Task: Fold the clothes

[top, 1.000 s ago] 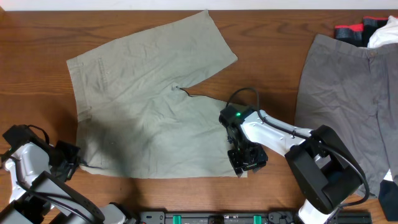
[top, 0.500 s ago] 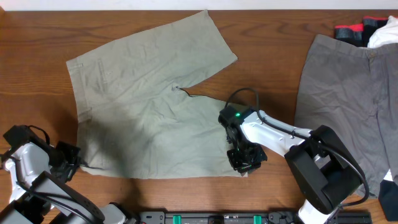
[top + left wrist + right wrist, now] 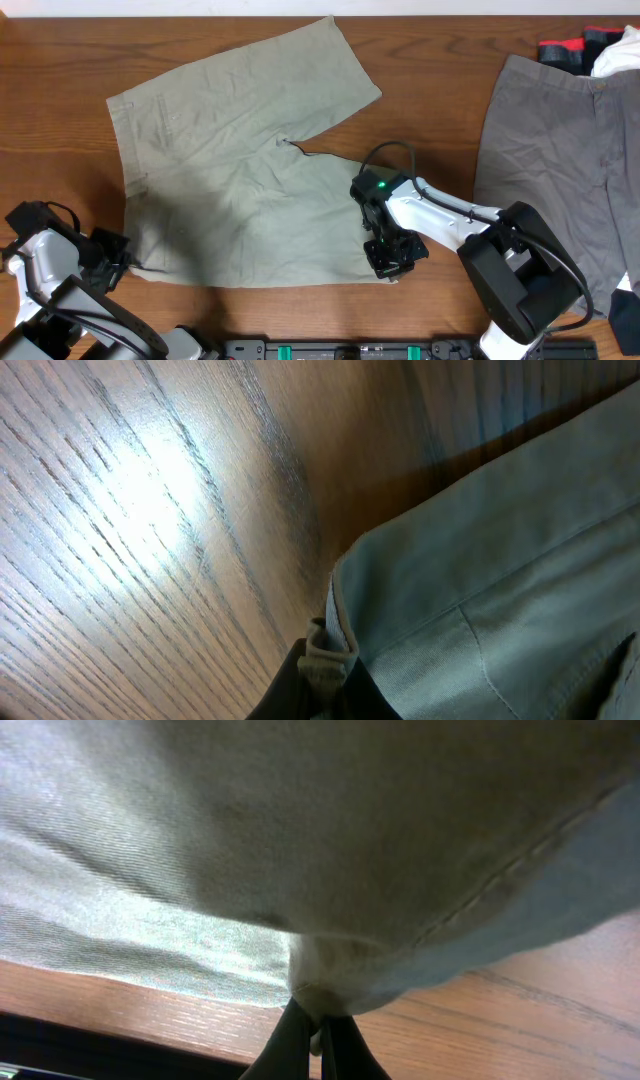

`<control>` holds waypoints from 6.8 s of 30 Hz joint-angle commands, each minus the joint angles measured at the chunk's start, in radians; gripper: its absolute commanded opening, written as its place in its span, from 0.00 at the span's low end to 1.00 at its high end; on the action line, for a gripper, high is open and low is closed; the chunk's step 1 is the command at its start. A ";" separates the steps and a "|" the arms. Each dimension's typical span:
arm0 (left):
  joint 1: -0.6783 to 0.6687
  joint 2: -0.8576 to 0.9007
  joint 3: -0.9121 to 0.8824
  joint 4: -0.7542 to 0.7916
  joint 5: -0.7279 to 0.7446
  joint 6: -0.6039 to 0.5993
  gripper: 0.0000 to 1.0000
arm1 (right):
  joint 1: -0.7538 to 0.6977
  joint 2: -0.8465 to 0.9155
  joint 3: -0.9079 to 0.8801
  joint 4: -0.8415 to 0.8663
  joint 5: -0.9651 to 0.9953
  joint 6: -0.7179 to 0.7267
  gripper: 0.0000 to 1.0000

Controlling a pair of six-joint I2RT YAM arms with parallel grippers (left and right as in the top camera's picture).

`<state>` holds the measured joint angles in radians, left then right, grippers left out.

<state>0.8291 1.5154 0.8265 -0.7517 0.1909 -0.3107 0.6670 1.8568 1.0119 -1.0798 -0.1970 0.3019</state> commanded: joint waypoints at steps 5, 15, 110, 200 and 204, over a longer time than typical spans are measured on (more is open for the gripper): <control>-0.002 -0.023 -0.008 -0.015 -0.019 0.011 0.06 | -0.011 -0.055 0.080 -0.053 0.035 -0.018 0.01; -0.002 -0.204 0.005 -0.048 0.037 0.048 0.06 | -0.087 -0.099 0.265 -0.054 0.036 -0.032 0.01; -0.017 -0.388 0.145 -0.306 0.042 0.116 0.06 | -0.197 -0.097 0.492 -0.192 0.044 -0.048 0.01; -0.017 -0.338 0.029 -0.337 0.169 0.098 0.45 | -0.474 0.614 0.925 0.395 0.203 -0.008 0.30; -0.017 -0.311 -0.042 -0.314 0.168 0.031 0.53 | -0.474 0.526 0.925 0.386 0.122 -0.093 0.47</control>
<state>0.8150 1.1862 0.8276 -1.0790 0.3576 -0.2192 0.2115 2.4336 1.9663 -0.6746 -0.0078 0.3035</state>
